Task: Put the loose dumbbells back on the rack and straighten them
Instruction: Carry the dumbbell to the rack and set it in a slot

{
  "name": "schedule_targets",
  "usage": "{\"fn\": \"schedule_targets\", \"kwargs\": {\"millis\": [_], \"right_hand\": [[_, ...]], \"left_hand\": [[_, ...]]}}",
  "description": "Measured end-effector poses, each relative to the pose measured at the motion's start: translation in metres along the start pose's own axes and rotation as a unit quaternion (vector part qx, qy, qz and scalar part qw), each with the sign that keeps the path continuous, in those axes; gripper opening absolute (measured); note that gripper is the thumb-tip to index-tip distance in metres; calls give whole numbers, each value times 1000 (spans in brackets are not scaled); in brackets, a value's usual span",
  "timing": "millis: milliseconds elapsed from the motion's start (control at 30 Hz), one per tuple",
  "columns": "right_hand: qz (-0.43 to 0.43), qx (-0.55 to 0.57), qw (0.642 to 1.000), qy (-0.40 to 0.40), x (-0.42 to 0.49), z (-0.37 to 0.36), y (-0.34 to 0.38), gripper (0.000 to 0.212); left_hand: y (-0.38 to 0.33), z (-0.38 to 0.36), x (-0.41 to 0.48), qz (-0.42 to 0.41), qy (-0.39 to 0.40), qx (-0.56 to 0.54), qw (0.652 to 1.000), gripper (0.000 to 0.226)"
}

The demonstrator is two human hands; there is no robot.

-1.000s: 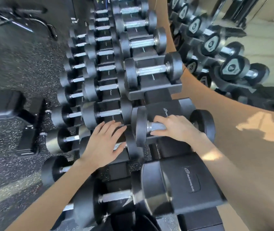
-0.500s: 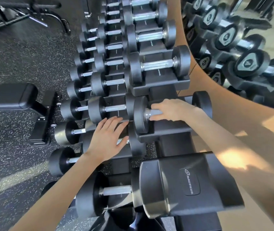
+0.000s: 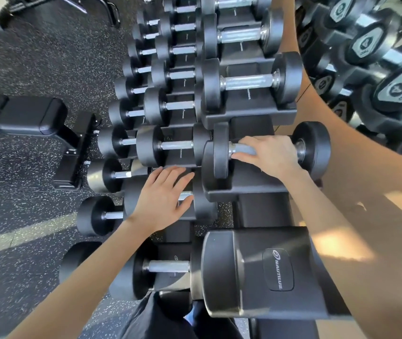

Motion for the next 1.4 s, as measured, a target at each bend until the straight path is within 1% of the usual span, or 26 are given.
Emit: {"fn": "schedule_targets", "kwargs": {"millis": [167,233,300,367,433,467,600,667,933,1133,1267,1400], "right_hand": [[15,2,999,-32,-10,-6,4,46],[27,27,998,-40,-14,-4,8,43],[25,91,995,-24,-16,0,13,39],[11,144,989,16,-17,6,19,40],[9,124,991,45,-21,13,31,50],[9,111,993,46,-24,17,40,54],[48,90,995,-6,-46,28,90,53],[71,97,993,-3,-57,24,114,52],[141,87,981,97,-91,-22,214,61],[117,58,977,168,-103,-39,306,70],[100,60,970,214,-103,-43,369,67],[101,45,968,225,-94,-47,429,64]], "left_hand": [[1,4,-17,42,2,11,999,50],[1,5,-28,61,3,20,998,50],[0,7,-42,79,-1,28,996,50],[-1,12,-51,93,-5,34,995,50],[-3,19,-63,112,-15,40,993,50],[-4,22,-69,120,-20,42,992,50],[-4,34,-98,153,-28,43,987,50],[-1,37,-114,170,-27,45,984,50],[24,33,-195,222,6,26,975,51],[65,25,-269,238,39,8,970,54],[104,26,-317,243,62,-9,968,56],[144,38,-358,220,58,-23,973,55]]}}
Point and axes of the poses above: each hand's wrist, its own x-axis towards the middle knuckle, its own z-axis out of the back of the hand, y = z × x, the point moved 2 cm from there along x, towards the middle knuckle, and after that the axes turned 5 degrees about y, right-handed, at the moved point
